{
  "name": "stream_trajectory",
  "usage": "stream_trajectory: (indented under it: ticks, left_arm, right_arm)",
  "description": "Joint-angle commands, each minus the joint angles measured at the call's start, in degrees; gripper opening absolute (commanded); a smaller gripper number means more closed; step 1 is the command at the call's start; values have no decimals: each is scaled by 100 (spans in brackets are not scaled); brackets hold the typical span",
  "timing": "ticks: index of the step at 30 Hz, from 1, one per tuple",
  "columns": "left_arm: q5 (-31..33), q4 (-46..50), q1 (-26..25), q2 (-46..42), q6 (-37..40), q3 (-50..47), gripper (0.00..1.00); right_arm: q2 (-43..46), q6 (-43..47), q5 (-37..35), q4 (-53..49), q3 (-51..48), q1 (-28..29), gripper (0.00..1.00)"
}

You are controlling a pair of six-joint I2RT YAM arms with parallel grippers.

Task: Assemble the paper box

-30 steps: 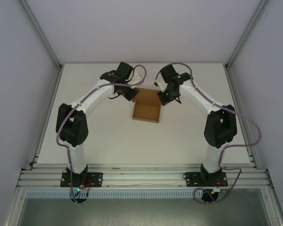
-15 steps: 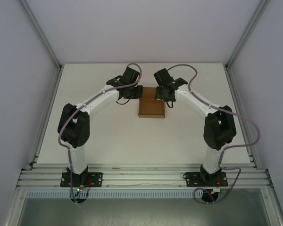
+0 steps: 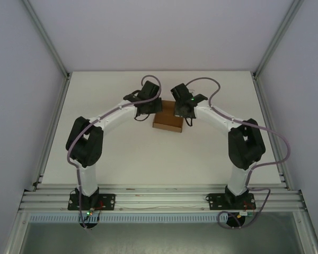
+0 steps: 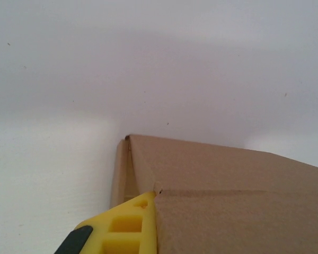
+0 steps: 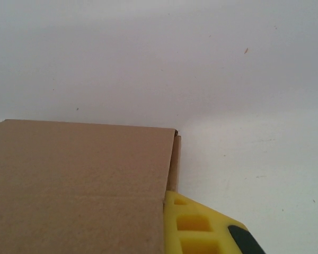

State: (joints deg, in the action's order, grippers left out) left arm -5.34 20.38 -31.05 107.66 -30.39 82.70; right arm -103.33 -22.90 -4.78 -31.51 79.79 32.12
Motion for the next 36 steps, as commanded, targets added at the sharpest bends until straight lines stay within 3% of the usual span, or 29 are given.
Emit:
stream_trajectory:
  ticks: [1, 4, 10, 15, 21, 26, 28, 33, 36]
  left_arm:
    - [-476, -582, -305, -274, -26, -581, 0]
    - [-445, -685, -347, -417, -46, -941, 0]
    - [-428, -866, -467, -783, 48, -1408, 0]
    - [-515, -636, -470, -1124, 162, -1448, 26]
    - [-185, -99, -479, -1739, 111, -1534, 63]
    - [204, 453, -474, -2247, -89, -1548, 83]
    - [303, 597, -471, -2479, -283, -1591, 98]
    - [302, 880, -120, -2759, -630, -1452, 100]
    - [-324, 761, 394, -2583, -748, -1364, 100]
  right_arm:
    - [184, 174, 398, 711, -356, 262, 0]
    - [314, 195, 423, 942, -711, 294, 0]
    - [618, 602, -241, 1355, -1379, 603, 0]
    - [762, 827, -757, 1448, -1707, 783, 0]
    - [831, 953, -1231, 1430, -1893, 958, 0]
    - [954, 959, -1388, 1586, -2094, 1044, 0]
    - [988, 1033, -1529, 1728, -2216, 1135, 0]
    - [1033, 1330, -1799, 2053, -2417, 1316, 0]
    - [1026, 1392, -1775, 2215, -2475, 1340, 0]
